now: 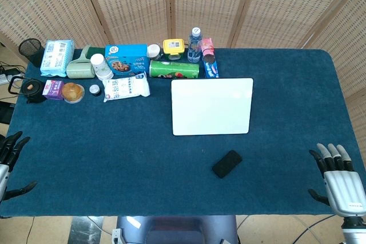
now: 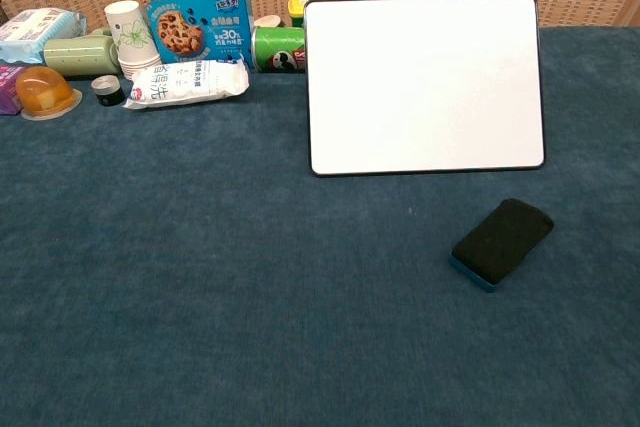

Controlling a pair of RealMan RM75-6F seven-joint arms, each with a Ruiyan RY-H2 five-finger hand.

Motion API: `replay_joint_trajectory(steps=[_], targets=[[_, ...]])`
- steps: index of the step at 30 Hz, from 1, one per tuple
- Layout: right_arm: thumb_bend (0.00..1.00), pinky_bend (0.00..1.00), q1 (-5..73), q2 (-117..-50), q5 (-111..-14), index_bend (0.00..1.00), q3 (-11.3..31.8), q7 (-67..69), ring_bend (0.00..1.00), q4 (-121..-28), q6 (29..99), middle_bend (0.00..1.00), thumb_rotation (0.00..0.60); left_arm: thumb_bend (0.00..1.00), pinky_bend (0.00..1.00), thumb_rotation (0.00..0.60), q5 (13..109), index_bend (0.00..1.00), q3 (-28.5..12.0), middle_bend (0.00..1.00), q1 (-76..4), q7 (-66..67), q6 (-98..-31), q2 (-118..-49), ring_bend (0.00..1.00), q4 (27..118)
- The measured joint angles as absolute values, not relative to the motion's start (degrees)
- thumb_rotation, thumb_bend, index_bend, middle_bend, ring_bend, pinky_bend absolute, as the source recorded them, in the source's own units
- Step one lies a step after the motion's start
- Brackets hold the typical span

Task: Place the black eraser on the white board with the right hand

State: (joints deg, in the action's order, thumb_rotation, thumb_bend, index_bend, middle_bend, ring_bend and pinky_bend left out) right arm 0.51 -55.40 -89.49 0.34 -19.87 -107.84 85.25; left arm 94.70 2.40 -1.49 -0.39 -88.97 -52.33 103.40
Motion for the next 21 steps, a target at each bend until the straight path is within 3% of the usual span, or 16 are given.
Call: replay_joint_trajectory(steps=[12, 21], targets=[[0.00, 0.05, 1.61, -55.45, -88.97, 0.14, 0.10, -18.39, 0.05, -107.27, 82.93, 0.10, 0.600, 0.09, 0.06, 0.600, 96.01, 0.00, 3.01, 0.00, -1.25, -2.31, -89.43, -51.63, 0.00, 102.62], [0.00, 0.12, 9.00, -57.43, -95.12, 0.18, -0.37, -7.99, 0.09, -100.49, 73.69, 0.15, 0.600, 0.09, 0.06, 0.600, 94.79, 0.00, 2.73, 0.00, -1.78, -1.94, -88.02, -51.52, 0.00, 103.25]])
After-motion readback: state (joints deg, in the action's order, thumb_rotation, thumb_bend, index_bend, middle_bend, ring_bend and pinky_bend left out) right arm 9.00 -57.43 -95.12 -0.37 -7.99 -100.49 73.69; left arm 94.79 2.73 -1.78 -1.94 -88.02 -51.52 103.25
